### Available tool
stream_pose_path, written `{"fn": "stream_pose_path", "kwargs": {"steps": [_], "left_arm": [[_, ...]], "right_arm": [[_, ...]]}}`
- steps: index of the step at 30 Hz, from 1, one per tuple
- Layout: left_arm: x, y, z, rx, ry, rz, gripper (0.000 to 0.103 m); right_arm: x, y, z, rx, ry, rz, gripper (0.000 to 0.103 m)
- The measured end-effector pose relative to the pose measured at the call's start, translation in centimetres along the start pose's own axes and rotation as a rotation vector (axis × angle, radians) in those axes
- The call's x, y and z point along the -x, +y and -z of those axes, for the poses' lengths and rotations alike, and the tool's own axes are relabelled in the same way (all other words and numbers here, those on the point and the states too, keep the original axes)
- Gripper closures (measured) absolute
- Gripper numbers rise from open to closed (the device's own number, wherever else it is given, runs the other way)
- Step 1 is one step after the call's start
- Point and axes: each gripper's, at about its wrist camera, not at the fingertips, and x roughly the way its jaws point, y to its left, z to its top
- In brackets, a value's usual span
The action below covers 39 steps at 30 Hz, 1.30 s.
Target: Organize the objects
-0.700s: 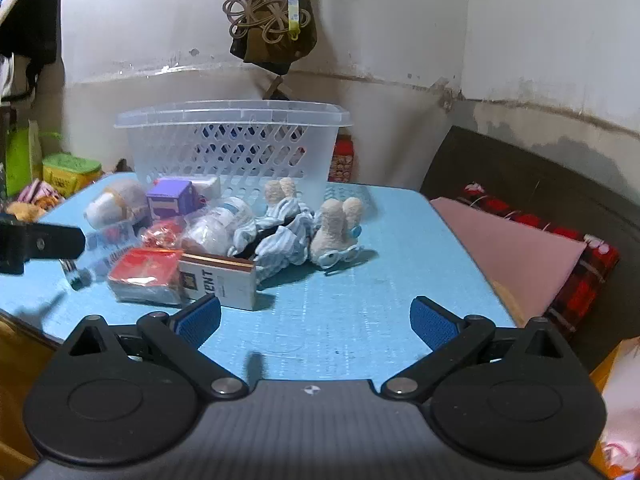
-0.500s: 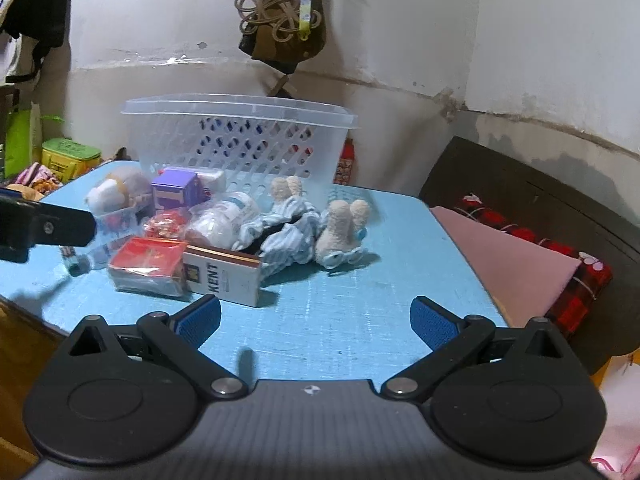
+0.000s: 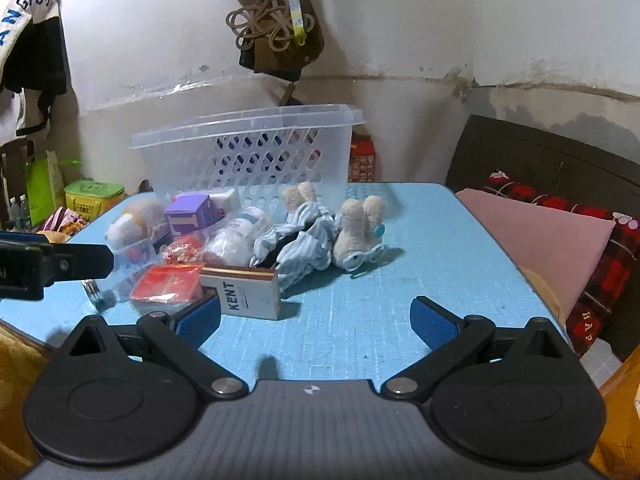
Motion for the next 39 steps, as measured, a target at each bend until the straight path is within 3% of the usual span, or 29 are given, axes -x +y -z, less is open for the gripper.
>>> {"fn": "stream_pose_path", "kwargs": {"steps": [4,8,15,25,31,39], "left_arm": [[-0.9,0.7,-0.2,0.046,0.042,0.023,0.000],[-0.8,0.5,-0.1,0.032,0.025,-0.009,0.000],[-0.8,0.6,-0.3,0.024,0.025,-0.014,0.000],[-1.0,0.4,-0.3,0.011,0.035,-0.001,0.000],[-1.1,0.3,-0.3,0.014,0.029,-0.001,0.000],[-1.2,0.2,-0.4,0.009,0.025,-0.008,0.000]], "right_arm": [[0.1,-0.2,0.0,-0.001,-0.010,0.013,0.000],[0.2,-0.1,-0.1,0.017,-0.018,0.038,0.000],[-0.4,0.2,-0.2,0.052,0.051,0.010,0.000],[-0.4,-0.3,-0.1,0.013,0.044,-0.023,0.000],[-0.6,-0.7,0.1,0.002,0.023,0.013,0.000],[-0.7,-0.8,0.3,-0.002,0.015,-0.006,0.000]]}}
